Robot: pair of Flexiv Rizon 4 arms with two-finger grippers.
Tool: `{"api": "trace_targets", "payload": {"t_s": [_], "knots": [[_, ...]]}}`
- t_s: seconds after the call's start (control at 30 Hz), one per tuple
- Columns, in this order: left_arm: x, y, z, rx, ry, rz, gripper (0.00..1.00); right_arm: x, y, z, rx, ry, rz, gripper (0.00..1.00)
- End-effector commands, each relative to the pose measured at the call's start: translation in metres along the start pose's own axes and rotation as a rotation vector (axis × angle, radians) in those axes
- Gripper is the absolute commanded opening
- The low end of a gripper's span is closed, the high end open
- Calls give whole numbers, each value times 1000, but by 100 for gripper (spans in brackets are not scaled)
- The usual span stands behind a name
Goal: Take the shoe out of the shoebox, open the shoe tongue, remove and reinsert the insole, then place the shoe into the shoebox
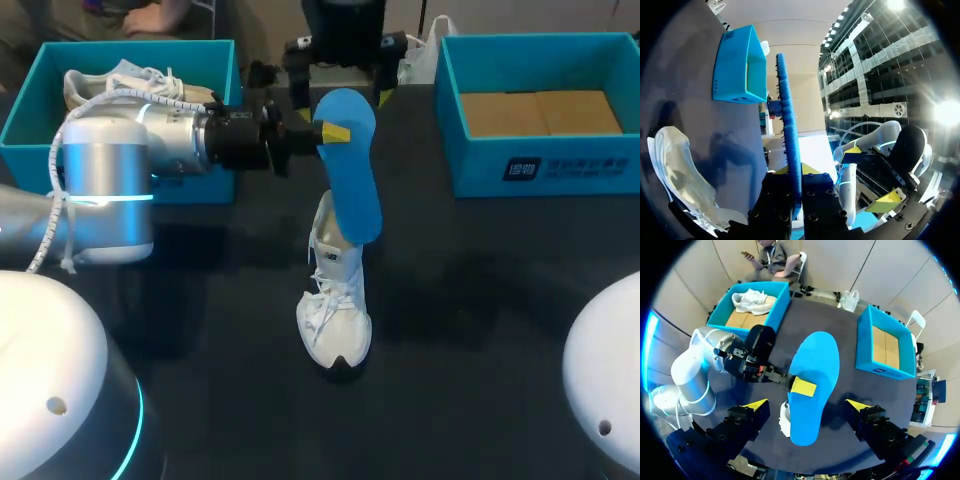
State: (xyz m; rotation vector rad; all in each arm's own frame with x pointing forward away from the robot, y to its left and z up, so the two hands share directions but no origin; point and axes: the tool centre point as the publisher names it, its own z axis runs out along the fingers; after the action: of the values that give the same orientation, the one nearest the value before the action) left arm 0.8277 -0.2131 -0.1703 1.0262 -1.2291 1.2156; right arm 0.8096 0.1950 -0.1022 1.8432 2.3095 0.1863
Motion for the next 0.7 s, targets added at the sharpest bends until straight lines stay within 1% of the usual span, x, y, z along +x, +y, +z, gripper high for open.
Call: {"api": "trace_targets", "payload": {"t_s": [0.03, 0.1, 0.7], "knots": [[0, -1, 1, -1, 0, 0, 0, 3, -1, 0, -5, -31, 19, 100], [0, -1, 1, -1, 0, 0, 0, 1, -2, 0, 8, -17, 48, 100], [0, -1, 1, -1, 0, 0, 0, 1, -2, 0, 8, -17, 48, 100]]}}
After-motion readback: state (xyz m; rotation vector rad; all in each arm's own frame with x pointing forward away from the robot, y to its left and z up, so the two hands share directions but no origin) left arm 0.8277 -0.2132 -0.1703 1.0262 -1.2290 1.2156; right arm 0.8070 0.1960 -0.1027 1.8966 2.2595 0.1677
